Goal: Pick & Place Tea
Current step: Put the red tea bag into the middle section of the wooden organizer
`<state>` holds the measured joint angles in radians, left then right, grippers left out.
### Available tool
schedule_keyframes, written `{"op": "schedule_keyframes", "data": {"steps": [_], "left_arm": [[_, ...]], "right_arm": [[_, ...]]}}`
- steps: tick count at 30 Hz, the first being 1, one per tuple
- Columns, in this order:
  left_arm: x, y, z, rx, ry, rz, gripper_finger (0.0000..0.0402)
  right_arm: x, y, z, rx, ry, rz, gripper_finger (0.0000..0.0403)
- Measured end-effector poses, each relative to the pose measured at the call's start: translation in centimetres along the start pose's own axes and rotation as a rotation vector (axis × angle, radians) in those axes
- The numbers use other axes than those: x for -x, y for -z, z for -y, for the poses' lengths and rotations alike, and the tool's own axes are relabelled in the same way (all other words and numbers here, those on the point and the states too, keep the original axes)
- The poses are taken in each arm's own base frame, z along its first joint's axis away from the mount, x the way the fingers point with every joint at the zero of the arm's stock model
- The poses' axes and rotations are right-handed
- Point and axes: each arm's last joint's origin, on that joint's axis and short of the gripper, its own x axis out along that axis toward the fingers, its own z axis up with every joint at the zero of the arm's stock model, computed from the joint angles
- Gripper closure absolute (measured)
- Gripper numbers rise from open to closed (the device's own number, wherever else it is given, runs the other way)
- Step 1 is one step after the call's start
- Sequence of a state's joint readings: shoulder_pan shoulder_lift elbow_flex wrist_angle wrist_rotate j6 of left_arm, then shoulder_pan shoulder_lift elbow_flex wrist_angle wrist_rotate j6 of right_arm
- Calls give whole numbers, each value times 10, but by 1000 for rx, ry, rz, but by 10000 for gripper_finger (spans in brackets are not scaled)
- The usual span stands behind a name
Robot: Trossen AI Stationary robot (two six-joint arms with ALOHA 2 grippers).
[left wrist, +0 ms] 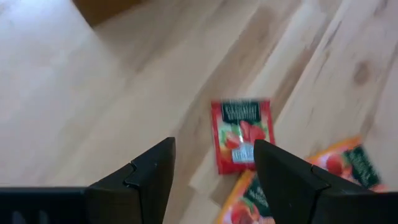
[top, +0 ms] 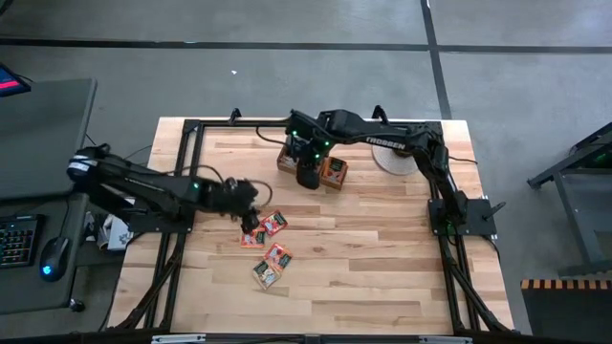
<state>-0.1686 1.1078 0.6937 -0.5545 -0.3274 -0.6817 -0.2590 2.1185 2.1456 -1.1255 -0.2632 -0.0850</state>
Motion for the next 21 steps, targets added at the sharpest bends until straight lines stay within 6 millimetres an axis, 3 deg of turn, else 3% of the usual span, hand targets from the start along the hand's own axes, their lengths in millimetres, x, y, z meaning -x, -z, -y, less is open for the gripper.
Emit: {"op": "schedule_keyframes", "data": {"steps": [9,16,21], "left_arm": [[-43,27,33,-67,-73,-70,186],[-73,37,42,-122,-72,-115,186],[-82,40,44,-143,-73,-125,186]], "right_arm": [[-6,-2,-19,-91,13,1,206],[-43,14,-22,-183,-84,-29,206],[-63,33,-23,-251,-92,-1,206]]}}
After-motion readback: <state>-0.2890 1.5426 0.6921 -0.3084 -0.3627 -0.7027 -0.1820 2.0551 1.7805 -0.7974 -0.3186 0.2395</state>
